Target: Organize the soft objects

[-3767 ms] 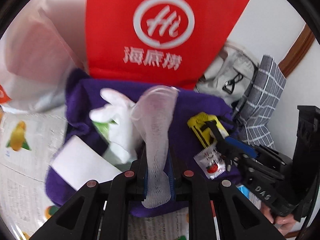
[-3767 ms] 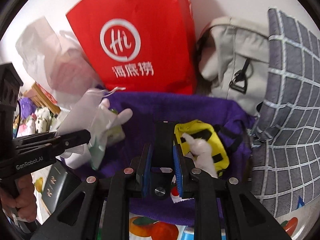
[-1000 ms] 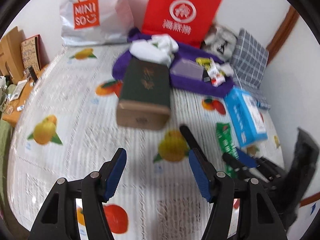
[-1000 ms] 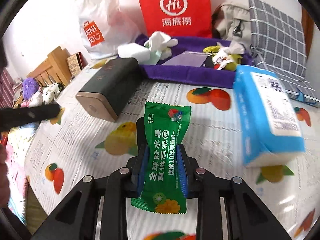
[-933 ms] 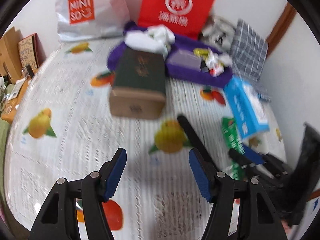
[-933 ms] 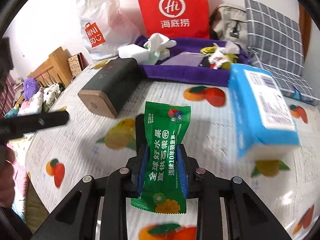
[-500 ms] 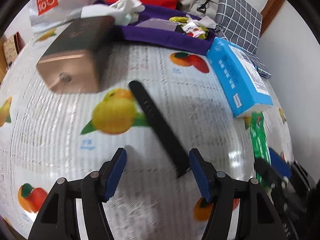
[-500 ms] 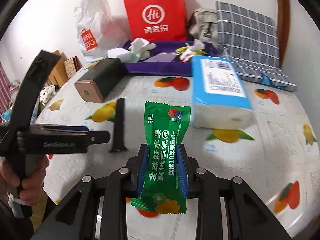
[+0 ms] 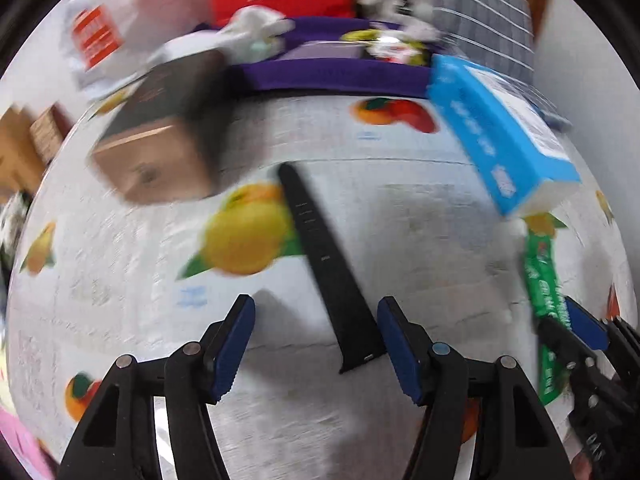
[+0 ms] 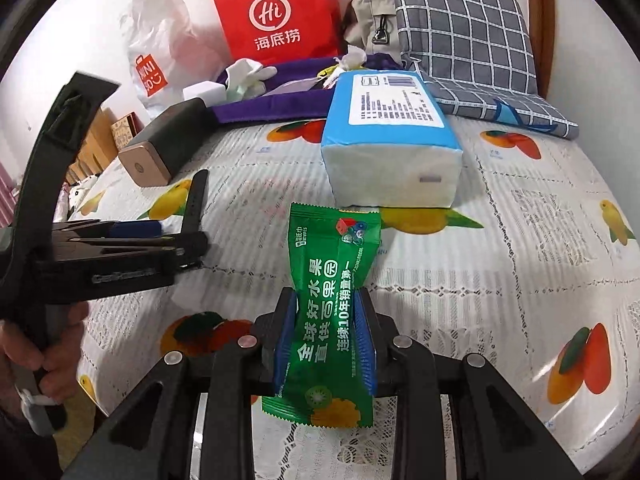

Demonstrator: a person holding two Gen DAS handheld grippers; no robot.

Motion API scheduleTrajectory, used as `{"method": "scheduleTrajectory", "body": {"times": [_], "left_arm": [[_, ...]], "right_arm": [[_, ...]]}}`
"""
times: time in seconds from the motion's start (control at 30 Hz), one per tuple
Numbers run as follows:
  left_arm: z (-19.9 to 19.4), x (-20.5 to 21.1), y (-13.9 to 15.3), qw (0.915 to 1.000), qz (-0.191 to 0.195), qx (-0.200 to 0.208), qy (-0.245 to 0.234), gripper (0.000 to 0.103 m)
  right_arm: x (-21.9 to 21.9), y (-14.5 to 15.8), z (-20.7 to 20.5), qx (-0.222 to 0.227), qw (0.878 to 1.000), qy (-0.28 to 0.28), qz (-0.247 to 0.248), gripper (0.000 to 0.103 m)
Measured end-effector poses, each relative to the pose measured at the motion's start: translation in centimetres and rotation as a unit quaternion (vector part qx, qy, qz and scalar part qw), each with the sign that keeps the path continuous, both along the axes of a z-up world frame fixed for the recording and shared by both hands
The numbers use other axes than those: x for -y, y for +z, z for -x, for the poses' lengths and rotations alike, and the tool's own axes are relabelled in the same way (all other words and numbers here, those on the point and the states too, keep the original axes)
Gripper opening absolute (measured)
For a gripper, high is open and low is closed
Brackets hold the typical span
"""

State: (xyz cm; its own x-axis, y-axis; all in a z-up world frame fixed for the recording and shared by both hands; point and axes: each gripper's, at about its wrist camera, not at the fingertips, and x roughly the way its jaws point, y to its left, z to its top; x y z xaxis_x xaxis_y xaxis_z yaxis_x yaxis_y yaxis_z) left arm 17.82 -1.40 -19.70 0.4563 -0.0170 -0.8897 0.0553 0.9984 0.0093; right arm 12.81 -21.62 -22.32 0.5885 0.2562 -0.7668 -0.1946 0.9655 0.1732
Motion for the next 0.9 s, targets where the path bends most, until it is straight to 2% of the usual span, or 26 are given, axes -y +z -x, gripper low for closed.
{"method": "scheduleTrajectory", "body": {"times": [0.13, 0.27, 0.33, 0.37, 0.4, 0.53, 0.63, 0.73, 0.8, 0.9], "left_arm": [[-0.1, -1.9, 0.2, 0.9998, 0.018, 0.000, 0.011, 0.058], [-0.8, -0.9, -0.1, 0.9999, -0.003, 0.015, -0.001, 0.052], [-1.4, -0.2, -0.1, 0.9997, -0.006, 0.024, -0.008, 0.040], [-1.7, 0.1, -0.1, 0.9996, -0.004, 0.026, -0.011, 0.025], [-2.2, 0.6, -0.1, 0.9995, -0.005, 0.026, -0.015, 0.021], [-2.3, 1.6, -0.1, 0.9985, -0.026, 0.032, -0.035, 0.020], [-2.3, 1.1, -0.1, 0.9989, -0.004, 0.032, -0.033, 0.022], [-3.0, 1.1, -0.3, 0.9988, 0.012, 0.032, -0.036, 0.030], [-3.1, 1.8, -0.5, 0.9985, -0.002, 0.038, -0.040, 0.034], [-3.3, 2.4, -0.6, 0.9980, -0.017, 0.046, -0.040, 0.032]], "right_arm": [[0.4, 0.0, -0.3, -0.002, 1.000, -0.003, -0.011, 0.029], [0.4, -0.4, -0.5, -0.009, 1.000, -0.003, -0.014, 0.030], [0.4, -0.5, -0.4, -0.007, 1.000, -0.002, -0.017, 0.030], [0.4, -0.5, -0.4, -0.007, 1.000, -0.002, -0.017, 0.030], [0.5, -0.5, -0.4, -0.007, 1.000, -0.002, -0.018, 0.030], [0.6, -0.6, -0.4, -0.005, 1.000, -0.001, -0.019, 0.030], [0.8, -0.7, -0.5, -0.004, 1.000, -0.002, -0.021, 0.030], [0.7, -0.7, -0.5, -0.002, 1.000, -0.003, -0.021, 0.030], [0.7, -0.7, -0.5, 0.000, 1.000, -0.004, -0.022, 0.030], [0.8, -0.8, -0.4, 0.004, 1.000, -0.004, -0.024, 0.030]]}}
